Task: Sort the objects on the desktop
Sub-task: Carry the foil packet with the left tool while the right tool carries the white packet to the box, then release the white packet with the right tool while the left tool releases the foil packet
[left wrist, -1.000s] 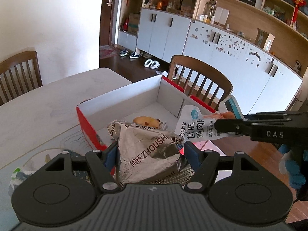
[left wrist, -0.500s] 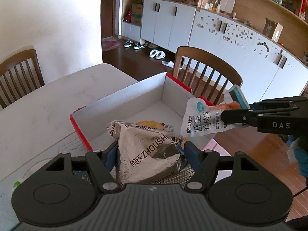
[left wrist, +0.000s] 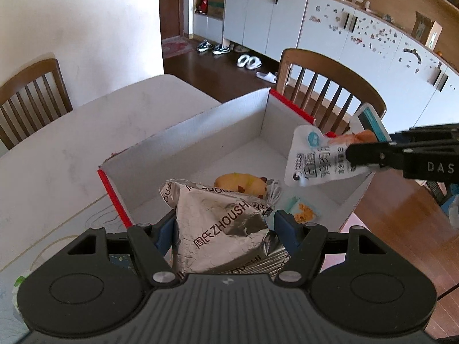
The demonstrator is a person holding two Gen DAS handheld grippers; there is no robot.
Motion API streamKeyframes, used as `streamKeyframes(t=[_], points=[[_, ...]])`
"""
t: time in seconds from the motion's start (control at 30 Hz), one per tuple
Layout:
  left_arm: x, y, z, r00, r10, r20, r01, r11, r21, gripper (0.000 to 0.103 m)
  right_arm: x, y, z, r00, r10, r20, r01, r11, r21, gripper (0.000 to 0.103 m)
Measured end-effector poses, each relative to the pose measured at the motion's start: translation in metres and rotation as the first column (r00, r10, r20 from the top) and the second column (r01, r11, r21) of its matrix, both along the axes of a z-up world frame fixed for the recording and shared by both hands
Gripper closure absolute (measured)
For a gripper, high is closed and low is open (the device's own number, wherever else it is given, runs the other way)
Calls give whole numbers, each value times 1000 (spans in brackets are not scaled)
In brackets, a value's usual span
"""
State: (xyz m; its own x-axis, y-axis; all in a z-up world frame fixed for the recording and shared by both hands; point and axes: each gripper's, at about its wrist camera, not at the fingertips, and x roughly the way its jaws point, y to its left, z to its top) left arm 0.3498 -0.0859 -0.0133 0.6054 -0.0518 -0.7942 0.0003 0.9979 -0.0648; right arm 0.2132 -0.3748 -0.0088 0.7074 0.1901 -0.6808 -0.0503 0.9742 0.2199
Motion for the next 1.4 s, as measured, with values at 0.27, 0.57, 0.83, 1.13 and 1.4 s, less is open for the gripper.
streamKeyframes(t=[0.27, 0.57, 0.83, 1.13, 1.4], points=[[18, 0, -16, 999, -6, -49, 7, 1000, 22, 32, 32, 6, -17, 999, 21, -35, -23, 999, -40, 82], [40, -4, -33, 994, -17, -107, 20, 999, 28, 32, 61, 13, -36, 995, 38, -88, -44, 997, -65, 82], [47, -2, -51, 987, -22, -159, 28, 999, 35, 32, 80, 10, -47, 993, 1, -116, -4, 1000, -29, 82], [54, -2, -62, 981, -23, -195, 31, 999, 36, 32, 92, 17, -59, 987, 14, -159, -17, 1000, -19, 82], [60, -3, -71, 975, -29, -222, 38, 999, 34, 32, 89, 20, -66, 980, 46, -192, -50, 999, -16, 84]])
